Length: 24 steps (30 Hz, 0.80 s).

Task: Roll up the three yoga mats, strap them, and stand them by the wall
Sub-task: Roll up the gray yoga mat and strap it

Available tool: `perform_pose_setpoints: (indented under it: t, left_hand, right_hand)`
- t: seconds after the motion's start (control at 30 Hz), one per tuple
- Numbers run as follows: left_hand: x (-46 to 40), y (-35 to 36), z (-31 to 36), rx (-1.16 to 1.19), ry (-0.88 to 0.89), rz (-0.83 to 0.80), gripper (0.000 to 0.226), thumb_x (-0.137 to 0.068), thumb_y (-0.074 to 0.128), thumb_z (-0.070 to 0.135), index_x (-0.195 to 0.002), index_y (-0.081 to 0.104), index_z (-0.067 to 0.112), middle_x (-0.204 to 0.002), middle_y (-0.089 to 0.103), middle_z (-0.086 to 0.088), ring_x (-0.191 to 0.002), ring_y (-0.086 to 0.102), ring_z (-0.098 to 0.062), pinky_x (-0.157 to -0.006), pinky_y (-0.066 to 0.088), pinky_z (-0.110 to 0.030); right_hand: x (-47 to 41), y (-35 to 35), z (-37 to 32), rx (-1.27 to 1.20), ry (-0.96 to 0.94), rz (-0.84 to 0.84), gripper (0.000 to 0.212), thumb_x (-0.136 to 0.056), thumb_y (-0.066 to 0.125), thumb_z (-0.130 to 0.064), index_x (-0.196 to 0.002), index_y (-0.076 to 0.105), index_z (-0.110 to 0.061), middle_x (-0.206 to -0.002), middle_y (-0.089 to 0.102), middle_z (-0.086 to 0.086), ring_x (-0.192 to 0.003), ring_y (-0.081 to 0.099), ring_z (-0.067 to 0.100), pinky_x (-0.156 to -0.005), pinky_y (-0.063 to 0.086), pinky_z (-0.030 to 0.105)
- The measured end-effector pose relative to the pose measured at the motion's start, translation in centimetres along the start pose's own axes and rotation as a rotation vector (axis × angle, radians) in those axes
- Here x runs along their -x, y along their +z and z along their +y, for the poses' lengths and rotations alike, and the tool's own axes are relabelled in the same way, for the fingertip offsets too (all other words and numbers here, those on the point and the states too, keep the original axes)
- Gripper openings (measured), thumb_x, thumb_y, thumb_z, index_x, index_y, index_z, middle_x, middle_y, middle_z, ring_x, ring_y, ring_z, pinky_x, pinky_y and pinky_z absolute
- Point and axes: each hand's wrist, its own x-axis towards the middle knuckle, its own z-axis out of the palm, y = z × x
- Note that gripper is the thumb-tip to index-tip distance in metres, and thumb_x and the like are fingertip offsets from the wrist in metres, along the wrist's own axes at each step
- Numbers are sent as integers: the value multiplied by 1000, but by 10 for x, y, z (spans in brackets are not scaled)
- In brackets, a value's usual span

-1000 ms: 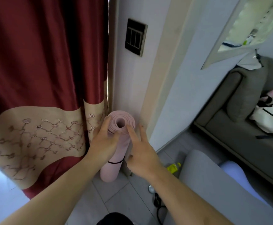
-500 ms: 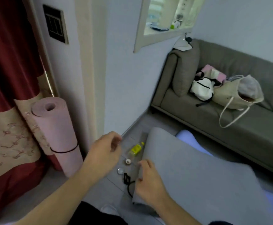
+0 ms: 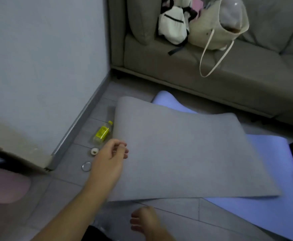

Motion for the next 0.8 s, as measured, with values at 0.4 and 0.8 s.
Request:
perform_pose_setpoints:
  t: [0.4,0.8]
  left_hand:
    - [-94,56,-30,-92,-76,-39,16,-104,57,9,-101,71,15,-95,76,-1,-85,73,-15,-80,55,-31]
    - [-21,118,42,167,-517,-292,76,-74,79,70,-135,64,28,-122,76,-4,-109,71,-31,-94,57,-49]
  right_hand:
    - [-104,60,-33,-906,138,-19,29,-91,75,1,-118,69,8,-103,77,29,-100,73,48,-92,58,65]
    - [43,-110,-106,-1273,-304,-396,75,-79,82,-14,-144,54,11,-138,60,37,-129,60,52,-109,46,67]
